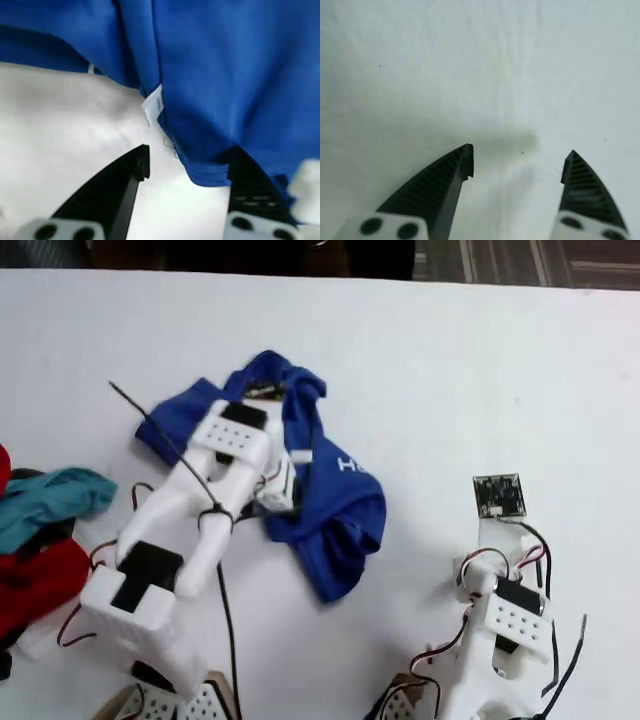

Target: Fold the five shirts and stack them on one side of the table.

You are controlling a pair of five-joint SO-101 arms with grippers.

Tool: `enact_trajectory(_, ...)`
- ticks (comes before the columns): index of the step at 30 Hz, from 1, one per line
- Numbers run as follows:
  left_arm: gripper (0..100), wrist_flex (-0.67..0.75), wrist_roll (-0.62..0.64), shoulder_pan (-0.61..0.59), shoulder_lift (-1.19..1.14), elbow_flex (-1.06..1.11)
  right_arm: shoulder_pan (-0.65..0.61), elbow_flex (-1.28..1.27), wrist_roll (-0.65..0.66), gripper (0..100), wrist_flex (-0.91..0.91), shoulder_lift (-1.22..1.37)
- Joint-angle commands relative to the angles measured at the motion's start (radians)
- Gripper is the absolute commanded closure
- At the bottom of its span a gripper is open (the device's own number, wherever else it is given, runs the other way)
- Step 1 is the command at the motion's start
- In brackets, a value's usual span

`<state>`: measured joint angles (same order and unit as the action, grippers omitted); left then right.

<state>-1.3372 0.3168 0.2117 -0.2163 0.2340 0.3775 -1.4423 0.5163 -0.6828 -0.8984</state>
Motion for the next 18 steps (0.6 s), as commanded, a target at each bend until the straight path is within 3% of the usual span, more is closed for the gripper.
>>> enact_trajectory(1, 74, 0.057, 0.009, 0.005, 0.058, 0.042, 0.002, -0.003, 0.002, 71.1, 0.016, -0.025)
enact_trajectory(12, 75, 0.091, 0.009, 0.026, 0.06, 0.054, -0.001, -0.003, 0.002, 71.1, 0.016, -0.024)
enact_trajectory(17, 98, 0.089, 0.008, 0.043, 0.058, 0.056, -0.001, -0.003, 0.002, 71.1, 0.016, -0.024)
enact_trajectory(18, 98, 0.086, 0.008, 0.043, 0.058, 0.056, -0.001, -0.003, 0.002, 71.1, 0.016, -0.024)
